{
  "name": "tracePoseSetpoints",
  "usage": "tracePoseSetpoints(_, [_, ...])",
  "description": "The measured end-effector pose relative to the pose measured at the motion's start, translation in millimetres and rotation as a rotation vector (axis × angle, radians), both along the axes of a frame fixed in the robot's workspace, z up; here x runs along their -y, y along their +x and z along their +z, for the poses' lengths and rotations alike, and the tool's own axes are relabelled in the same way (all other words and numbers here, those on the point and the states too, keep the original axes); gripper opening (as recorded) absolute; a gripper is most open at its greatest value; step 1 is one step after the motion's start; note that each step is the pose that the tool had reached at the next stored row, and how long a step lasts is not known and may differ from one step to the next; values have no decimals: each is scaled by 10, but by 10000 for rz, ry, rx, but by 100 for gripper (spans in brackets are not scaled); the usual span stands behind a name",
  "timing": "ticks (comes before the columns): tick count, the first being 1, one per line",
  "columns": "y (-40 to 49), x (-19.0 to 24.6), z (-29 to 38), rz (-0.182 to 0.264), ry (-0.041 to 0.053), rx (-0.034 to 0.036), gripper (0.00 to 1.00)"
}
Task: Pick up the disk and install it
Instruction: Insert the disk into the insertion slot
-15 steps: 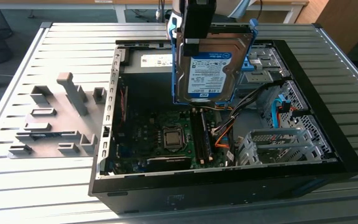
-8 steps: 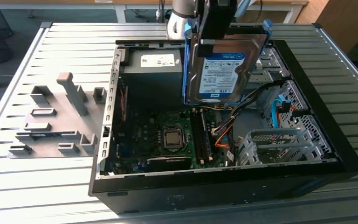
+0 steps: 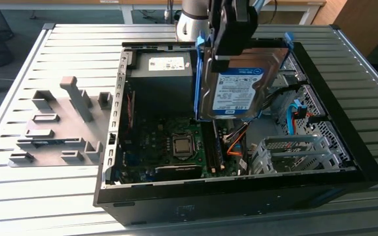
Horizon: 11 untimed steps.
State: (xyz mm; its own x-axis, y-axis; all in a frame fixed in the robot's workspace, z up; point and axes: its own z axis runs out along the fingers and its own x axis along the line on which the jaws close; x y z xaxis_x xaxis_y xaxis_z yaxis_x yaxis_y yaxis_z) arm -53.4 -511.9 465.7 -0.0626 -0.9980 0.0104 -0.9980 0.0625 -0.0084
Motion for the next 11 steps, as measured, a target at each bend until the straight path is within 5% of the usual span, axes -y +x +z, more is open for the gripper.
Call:
tracePoseSetpoints(4, [9,114,-1,0,0,0,36])
tracePoseSetpoints(11, [267,161,-1,1,0,-27,36])
